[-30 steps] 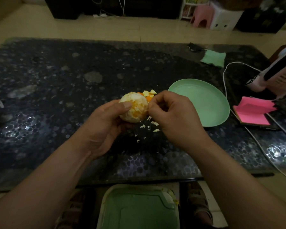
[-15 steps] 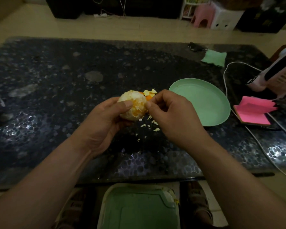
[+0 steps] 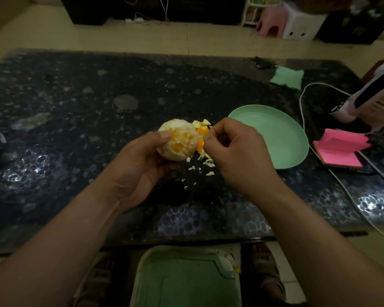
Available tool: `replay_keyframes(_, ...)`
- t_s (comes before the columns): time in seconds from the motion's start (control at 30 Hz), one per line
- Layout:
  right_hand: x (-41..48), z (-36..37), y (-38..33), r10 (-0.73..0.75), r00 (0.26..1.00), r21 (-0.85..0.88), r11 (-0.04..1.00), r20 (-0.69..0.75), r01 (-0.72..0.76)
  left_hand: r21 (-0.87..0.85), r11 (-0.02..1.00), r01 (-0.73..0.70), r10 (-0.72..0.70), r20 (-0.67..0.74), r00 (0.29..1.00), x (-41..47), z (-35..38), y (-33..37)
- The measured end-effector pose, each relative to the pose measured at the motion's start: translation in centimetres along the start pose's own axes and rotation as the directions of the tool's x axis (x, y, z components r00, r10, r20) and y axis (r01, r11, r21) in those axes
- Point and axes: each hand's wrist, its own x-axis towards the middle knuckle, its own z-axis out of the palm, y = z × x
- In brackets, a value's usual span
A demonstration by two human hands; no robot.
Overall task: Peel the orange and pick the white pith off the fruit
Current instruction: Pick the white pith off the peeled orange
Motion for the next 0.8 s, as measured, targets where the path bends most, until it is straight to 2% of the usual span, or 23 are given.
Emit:
replay_keyframes(0.2,0.4,-0.1,0.6,0.021,1.000,-0.018,1.000,-0.008,-0.021,-0.084,0.996,0.033,-0.027,0.063,0.998,-0.1,-0.4,0.3)
replay_keyframes(0.37,0.9,0.2,2.1,0.086,0.995,-0.147,0.986,0.049,-0.078,-0.105,0.993,0.058,-0.052,0.061,0.997,0.0,-0.4,0.0)
replay_keyframes(0.5,1.0,0.4,2.5,0.069,0.997,-0.239,0.969,0.033,-0.059,-0.087,0.993,0.076,-0.073,0.040,0.997,0.2,-0.4,-0.3)
replay_keyframes(0.63,1.1,0.1,2.1,0.076,0.997,-0.213,0.974,-0.007,-0.075,-0.068,0.994,0.085,-0.083,0.032,0.996,0.4,-0.6,-0.4)
replay_keyframes(0.8,0.8,-0.1,1.3,0.073,0.997,-0.179,0.981,0.008,-0.070,-0.045,0.995,0.085,-0.083,0.040,0.996,0.4,-0.3,-0.3)
